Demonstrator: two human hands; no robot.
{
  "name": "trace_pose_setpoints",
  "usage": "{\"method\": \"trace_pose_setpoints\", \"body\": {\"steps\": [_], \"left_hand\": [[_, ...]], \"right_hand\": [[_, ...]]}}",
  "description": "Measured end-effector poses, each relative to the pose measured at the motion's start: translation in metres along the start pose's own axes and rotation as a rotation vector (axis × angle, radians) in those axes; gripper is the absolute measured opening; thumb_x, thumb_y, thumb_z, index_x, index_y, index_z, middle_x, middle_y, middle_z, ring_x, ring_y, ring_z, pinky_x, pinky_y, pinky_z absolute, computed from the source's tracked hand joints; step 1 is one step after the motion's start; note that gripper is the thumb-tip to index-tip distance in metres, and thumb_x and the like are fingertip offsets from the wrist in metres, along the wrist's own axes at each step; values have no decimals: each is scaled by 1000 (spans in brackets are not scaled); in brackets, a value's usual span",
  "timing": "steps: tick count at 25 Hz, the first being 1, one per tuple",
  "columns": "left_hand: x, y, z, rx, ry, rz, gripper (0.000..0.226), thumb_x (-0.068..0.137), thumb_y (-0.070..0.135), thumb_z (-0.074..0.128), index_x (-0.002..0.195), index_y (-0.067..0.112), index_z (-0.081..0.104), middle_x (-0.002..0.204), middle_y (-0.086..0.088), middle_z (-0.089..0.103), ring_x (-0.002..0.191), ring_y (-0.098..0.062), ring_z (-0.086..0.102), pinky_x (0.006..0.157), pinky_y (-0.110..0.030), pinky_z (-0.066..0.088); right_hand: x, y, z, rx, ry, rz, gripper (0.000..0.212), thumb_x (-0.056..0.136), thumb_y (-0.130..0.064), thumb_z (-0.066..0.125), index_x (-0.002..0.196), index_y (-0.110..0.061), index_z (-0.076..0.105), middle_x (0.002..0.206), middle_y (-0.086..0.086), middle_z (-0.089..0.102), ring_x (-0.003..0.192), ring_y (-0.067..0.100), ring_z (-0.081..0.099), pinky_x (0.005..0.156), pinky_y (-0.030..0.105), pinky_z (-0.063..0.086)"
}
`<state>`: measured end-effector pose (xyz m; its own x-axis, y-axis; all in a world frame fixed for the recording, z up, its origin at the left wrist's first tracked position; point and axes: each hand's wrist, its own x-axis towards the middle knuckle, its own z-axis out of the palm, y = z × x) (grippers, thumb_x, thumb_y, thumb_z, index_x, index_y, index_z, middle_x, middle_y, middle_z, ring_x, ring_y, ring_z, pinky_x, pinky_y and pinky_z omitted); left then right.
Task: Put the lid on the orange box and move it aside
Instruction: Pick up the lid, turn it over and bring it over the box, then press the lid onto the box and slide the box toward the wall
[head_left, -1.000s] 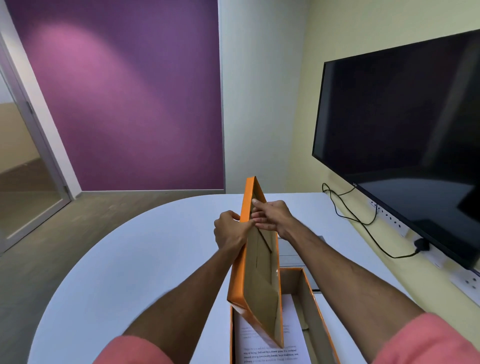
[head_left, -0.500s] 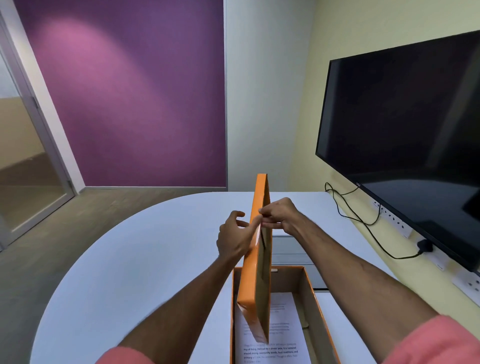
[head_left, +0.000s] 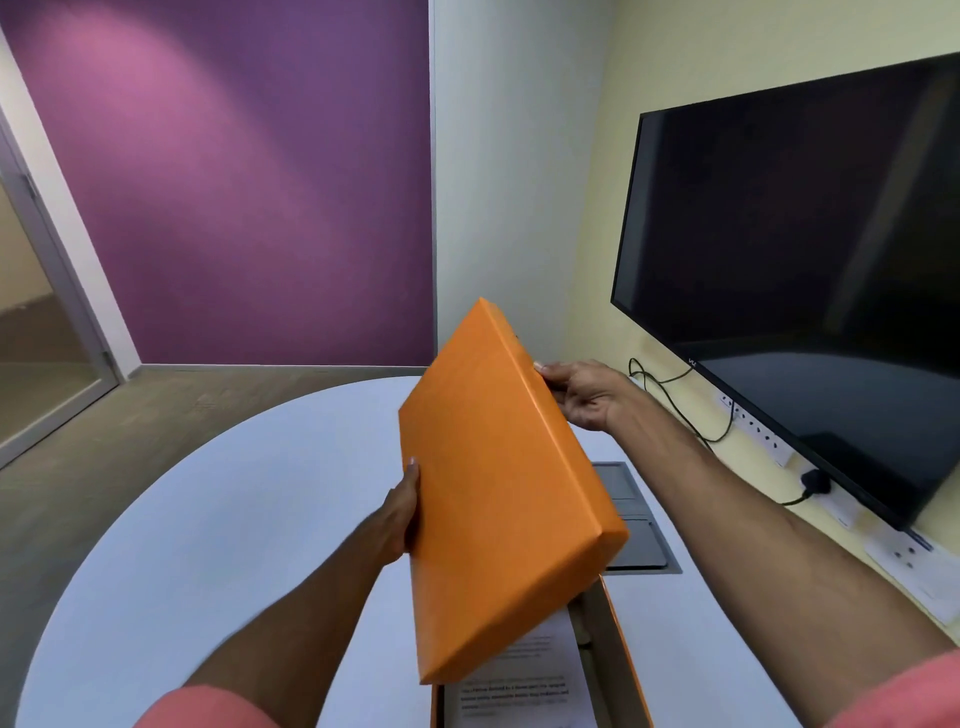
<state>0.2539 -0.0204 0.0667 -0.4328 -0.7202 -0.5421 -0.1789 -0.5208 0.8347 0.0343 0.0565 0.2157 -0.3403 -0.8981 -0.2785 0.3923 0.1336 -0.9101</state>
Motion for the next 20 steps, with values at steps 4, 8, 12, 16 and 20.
{"method": "trace_pose_setpoints", "body": {"steps": [4, 8, 12, 16, 20], "left_hand": [[-3, -6, 3, 9, 71, 13, 66, 99, 55, 25, 149, 12, 33, 149, -17, 45, 134, -38, 46, 114, -57, 34], [0, -18, -5, 28, 156, 99, 53, 102, 41, 33, 142, 8, 42, 142, -17, 52, 127, -38, 51, 110, -54, 40], [-3, -37, -4, -13, 145, 189, 34, 102, 32, 40, 118, 10, 60, 128, -18, 63, 107, -34, 63, 95, -47, 49], [-3, -66, 5, 12, 163, 203, 42, 102, 25, 43, 137, 5, 50, 135, -16, 60, 117, -34, 61, 103, -44, 48], [-6, -99, 9, 95, 136, 160, 38, 103, 23, 38, 133, 5, 53, 118, -13, 68, 101, -29, 68, 86, -36, 54]], "right_hand": [[0, 15, -24, -98, 115, -5, 11, 94, -2, 57, 95, 3, 67, 74, 12, 71, 55, 18, 69, 54, 30, 62], [3, 47, -57, -366, 318, -64, 15, 97, -14, 53, 105, -5, 63, 68, 7, 57, 39, 11, 52, 42, 20, 44], [-3, 95, -87, -479, 358, -37, 45, 97, -39, 51, 107, 4, 65, 85, 16, 63, 60, 23, 58, 56, 27, 46], [-17, 147, -103, -588, 277, 4, 44, 91, -31, 65, 122, -1, 61, 118, 20, 68, 103, 37, 67, 93, 54, 55], [-28, 182, -116, -686, 261, 38, 42, 95, -28, 60, 129, -4, 57, 127, 19, 64, 112, 37, 62, 100, 53, 50]]}}
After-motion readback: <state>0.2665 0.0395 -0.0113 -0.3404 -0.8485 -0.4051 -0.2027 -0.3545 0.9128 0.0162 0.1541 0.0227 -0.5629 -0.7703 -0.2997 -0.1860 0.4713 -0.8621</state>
